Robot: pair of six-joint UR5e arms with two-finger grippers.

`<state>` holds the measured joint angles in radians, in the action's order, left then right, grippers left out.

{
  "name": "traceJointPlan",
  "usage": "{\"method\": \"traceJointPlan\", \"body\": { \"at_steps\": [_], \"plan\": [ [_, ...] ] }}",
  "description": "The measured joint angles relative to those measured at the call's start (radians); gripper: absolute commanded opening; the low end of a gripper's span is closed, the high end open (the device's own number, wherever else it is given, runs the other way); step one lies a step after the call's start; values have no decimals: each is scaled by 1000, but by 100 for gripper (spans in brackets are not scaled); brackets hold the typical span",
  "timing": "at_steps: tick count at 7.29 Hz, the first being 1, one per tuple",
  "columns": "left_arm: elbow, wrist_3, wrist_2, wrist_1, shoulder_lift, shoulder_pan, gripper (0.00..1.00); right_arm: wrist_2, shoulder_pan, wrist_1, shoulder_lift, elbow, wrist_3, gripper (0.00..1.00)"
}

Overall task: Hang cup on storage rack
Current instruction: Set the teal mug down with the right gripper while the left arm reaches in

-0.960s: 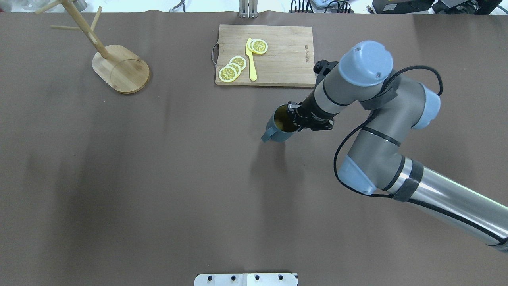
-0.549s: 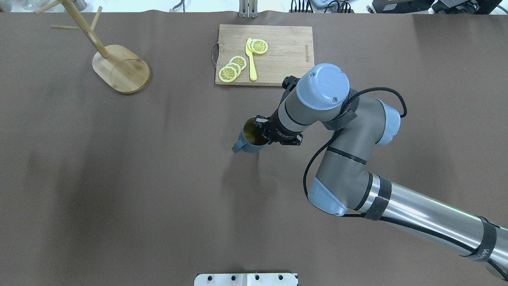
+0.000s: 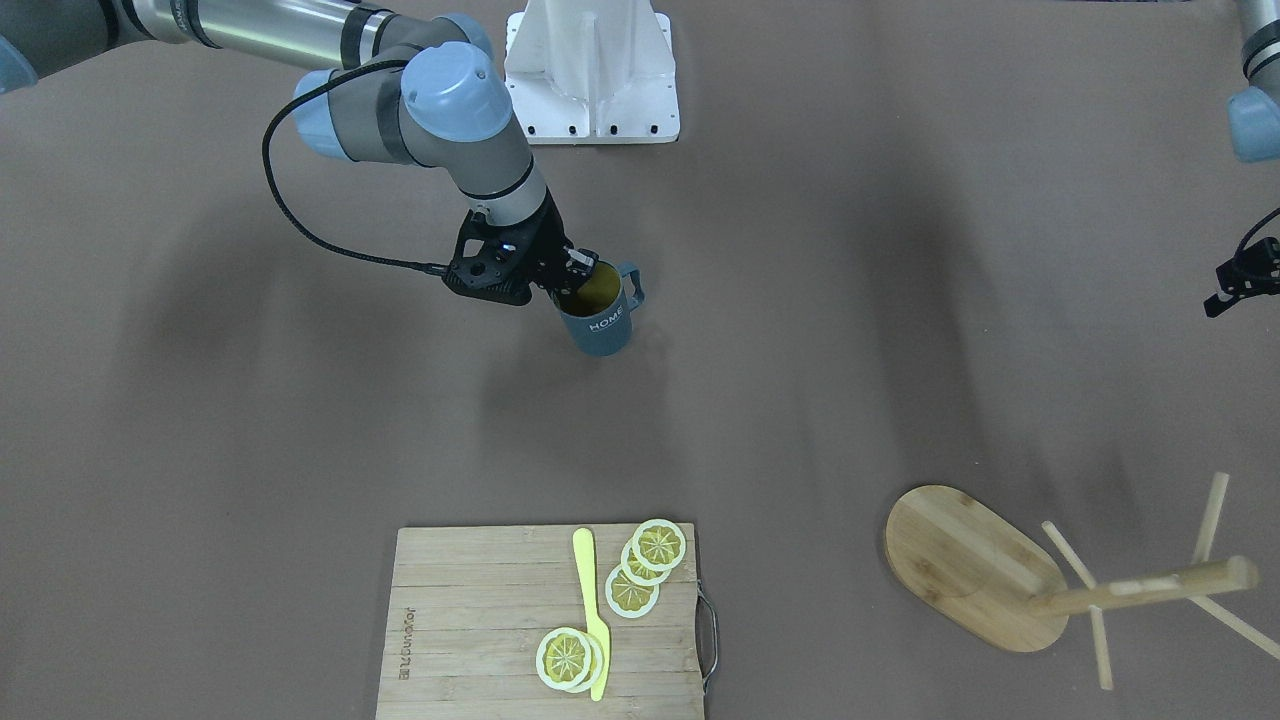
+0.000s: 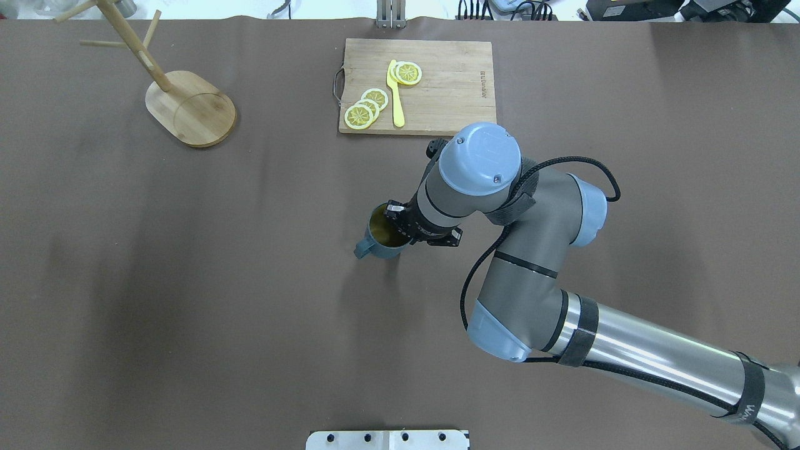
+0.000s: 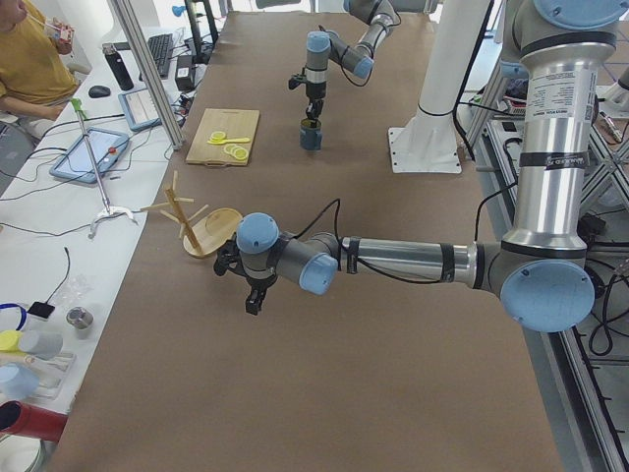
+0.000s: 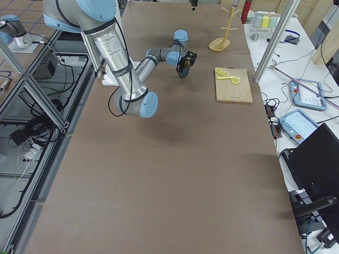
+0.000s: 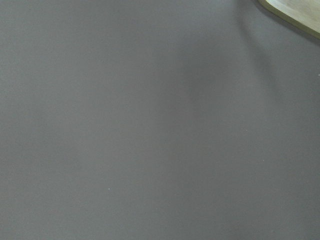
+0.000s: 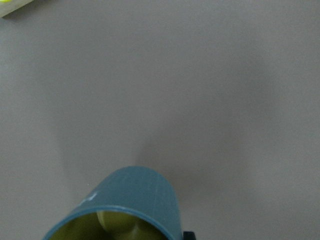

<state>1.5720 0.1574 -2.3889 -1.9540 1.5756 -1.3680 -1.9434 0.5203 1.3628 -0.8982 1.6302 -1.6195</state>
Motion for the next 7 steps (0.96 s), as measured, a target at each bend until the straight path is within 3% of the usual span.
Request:
{"method": "traceJointPlan", "body": {
  "at_steps": [1,3,5,7],
  "plan": [
    [-5,-1,0,-3,0,4,98,4,-5,0,0,0,1,100],
    [-7,-3,-2,-18,-2,13,98,4,-9,0,8,7,1,100],
    [-22,0,-2,-130,-4,56,98,-16,11,14,5,59,5,100],
    [-24,22,-33,-211,37,154,98,-108,100,52,-40,131,38,100]
  ]
}}
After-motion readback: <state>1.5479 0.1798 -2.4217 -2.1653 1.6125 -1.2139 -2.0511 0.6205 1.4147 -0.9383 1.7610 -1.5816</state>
